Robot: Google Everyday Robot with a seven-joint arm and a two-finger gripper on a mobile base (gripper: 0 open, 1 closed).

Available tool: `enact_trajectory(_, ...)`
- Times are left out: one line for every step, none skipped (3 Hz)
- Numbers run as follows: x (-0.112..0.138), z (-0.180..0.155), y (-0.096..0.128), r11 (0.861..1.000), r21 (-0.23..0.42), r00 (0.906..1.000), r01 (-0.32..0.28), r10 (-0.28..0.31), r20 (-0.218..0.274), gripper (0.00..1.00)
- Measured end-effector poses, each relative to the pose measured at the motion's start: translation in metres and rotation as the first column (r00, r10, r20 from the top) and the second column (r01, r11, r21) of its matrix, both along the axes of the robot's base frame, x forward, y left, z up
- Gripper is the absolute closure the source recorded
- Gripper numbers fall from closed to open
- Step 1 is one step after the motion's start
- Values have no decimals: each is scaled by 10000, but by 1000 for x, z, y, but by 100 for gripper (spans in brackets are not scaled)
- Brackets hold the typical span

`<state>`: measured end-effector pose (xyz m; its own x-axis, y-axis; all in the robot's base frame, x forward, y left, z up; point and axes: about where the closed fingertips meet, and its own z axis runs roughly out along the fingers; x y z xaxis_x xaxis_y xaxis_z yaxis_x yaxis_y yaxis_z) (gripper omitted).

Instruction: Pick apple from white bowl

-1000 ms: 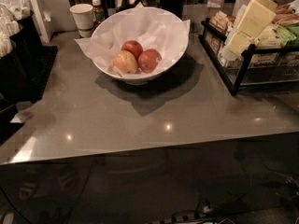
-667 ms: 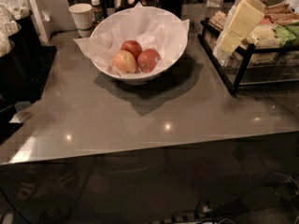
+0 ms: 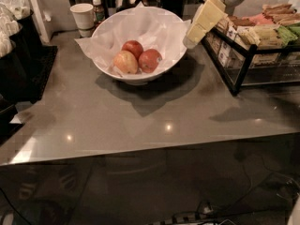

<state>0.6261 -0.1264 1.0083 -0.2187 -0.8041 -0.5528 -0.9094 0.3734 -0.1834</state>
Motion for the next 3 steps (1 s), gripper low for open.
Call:
enact_trajectory(35, -21, 17, 9992, 367, 9992, 159, -145, -385, 0)
enact_trajectory(38, -25, 21, 9988, 463, 9991, 159, -140, -412, 0)
enact_trajectory(47, -49, 51, 9962, 727, 9939, -487, 555, -957, 0)
